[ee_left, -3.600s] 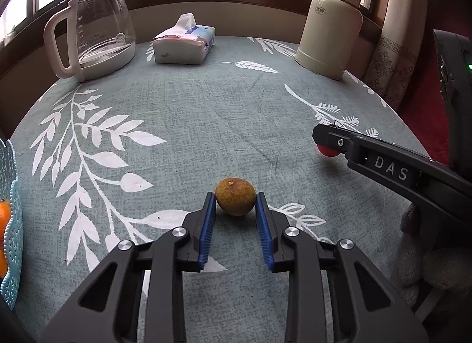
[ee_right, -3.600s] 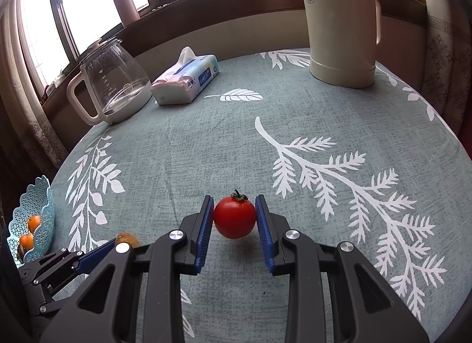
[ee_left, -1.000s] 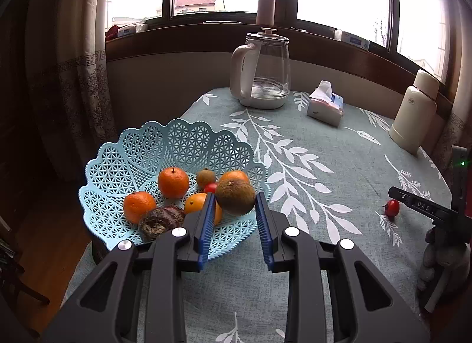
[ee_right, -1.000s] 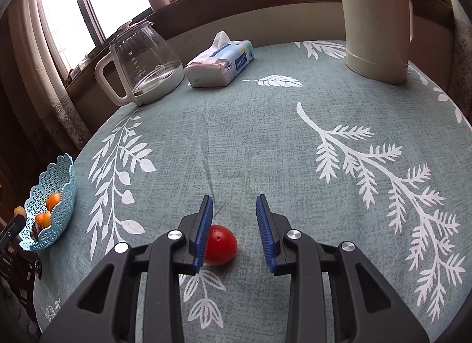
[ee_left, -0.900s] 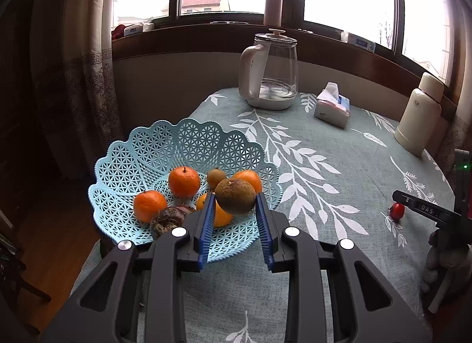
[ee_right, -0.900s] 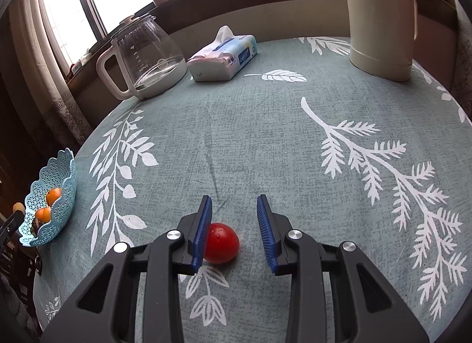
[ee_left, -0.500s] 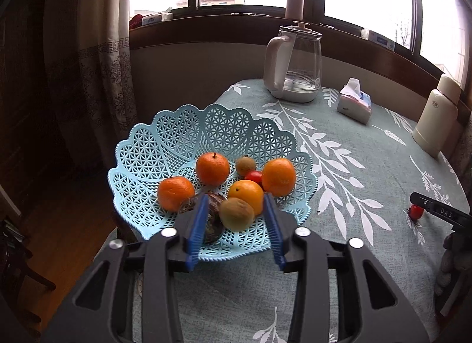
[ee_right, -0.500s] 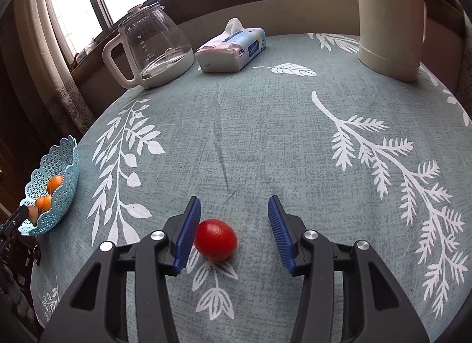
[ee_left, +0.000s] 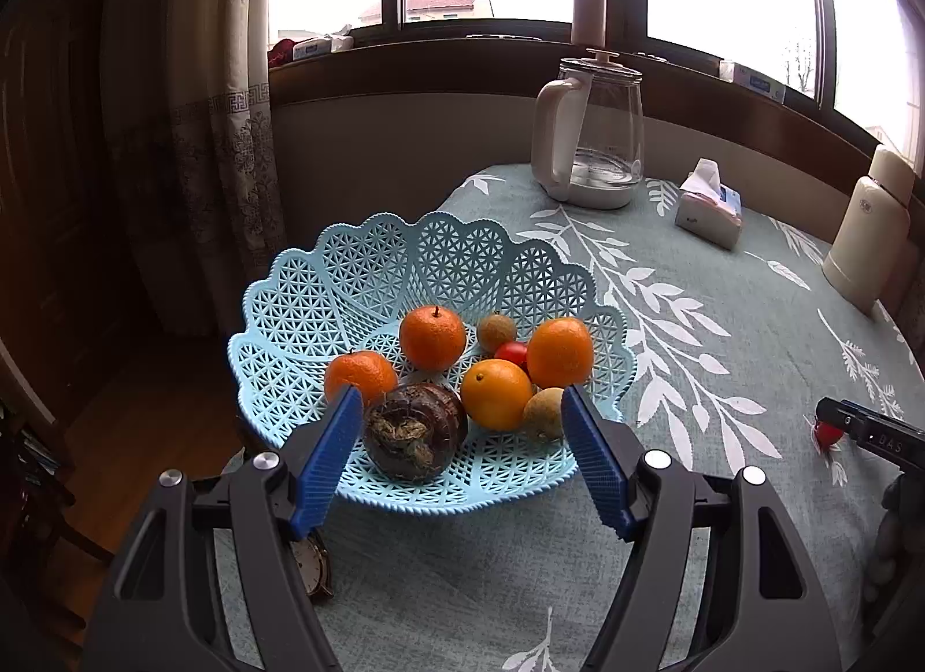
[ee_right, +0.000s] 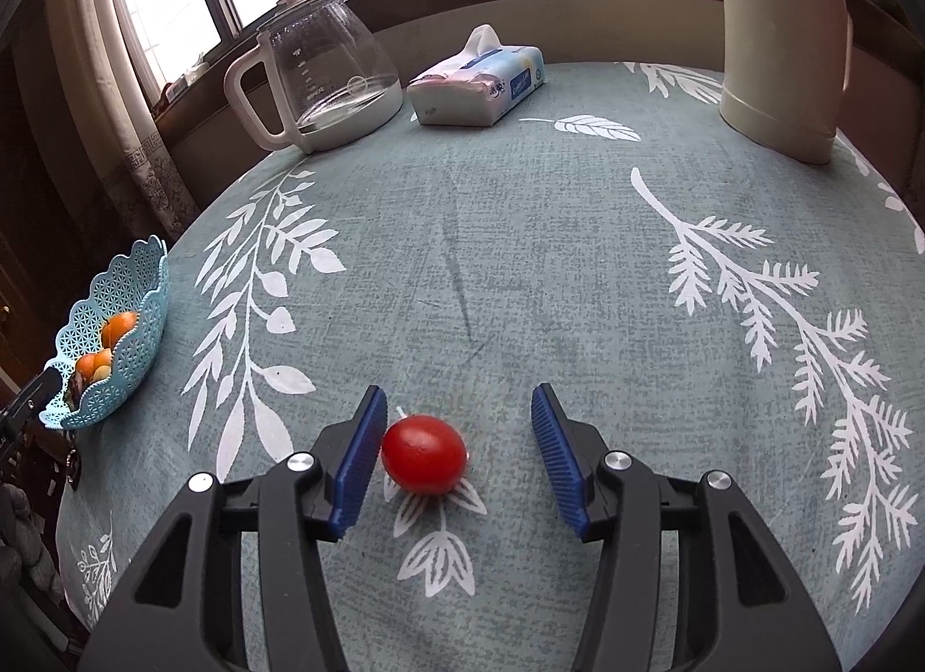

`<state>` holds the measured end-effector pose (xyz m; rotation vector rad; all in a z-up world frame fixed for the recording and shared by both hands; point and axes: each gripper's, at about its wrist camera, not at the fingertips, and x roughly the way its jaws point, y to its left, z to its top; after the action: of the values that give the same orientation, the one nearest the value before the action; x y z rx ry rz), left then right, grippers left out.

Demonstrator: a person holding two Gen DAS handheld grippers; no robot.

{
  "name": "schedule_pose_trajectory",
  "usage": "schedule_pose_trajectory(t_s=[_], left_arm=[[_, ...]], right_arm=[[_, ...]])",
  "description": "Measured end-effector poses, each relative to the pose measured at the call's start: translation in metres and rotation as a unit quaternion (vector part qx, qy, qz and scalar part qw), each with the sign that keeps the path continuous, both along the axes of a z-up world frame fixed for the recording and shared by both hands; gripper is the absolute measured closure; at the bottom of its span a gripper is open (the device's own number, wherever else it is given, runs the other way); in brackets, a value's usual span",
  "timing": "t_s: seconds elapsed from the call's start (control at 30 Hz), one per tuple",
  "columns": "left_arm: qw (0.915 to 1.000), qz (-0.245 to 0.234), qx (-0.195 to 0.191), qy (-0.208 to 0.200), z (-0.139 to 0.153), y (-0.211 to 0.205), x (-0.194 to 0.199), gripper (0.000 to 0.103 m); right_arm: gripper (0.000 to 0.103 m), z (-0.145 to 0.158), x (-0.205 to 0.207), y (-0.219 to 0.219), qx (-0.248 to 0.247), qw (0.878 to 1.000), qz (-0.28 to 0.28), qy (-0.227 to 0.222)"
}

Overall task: Organize fruits
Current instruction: 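Carry the red tomato into the blue basket and open the right tool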

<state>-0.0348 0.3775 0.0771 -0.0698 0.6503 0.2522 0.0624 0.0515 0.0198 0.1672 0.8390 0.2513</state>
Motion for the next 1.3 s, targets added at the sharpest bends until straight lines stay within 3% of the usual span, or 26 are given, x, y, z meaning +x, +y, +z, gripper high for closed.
schedule_pose_trajectory(t_s=[0.1,0.3,0.47,0.77,1.07,1.3], left_arm=[[1.0,0.005,-0.003,-0.001,0.0,0.004,-0.001,0.03],[0.9999,0.013,-0.011,-0.005,0.0,0.013,-0.003,0.03],[0.9998,0.012,-0.013,-0.005,-0.002,0.019,-0.006,0.03],[0.9998,0.013,-0.006,-0.011,0.0,0.035,-0.017,0.03],[0.9994,0.015,-0.017,-0.024,0.007,0.055,-0.026,0.03],[0.9986,0.029,-0.033,-0.03,0.01,0.075,-0.03,0.03]], right_arm=[[0.053,-0.001,-0.002,0.005,-0.01,1.0,0.014,0.003],[0.074,-0.001,-0.016,0.021,-0.042,0.998,0.046,-0.003],[0.074,0.0,-0.026,0.025,-0.05,0.997,0.049,-0.013],[0.074,0.031,-0.037,0.056,0.028,0.995,0.092,-0.033],[0.074,0.061,-0.032,0.145,0.086,0.98,0.173,-0.044],[0.074,0.065,-0.027,0.206,0.113,0.97,0.211,-0.032]])
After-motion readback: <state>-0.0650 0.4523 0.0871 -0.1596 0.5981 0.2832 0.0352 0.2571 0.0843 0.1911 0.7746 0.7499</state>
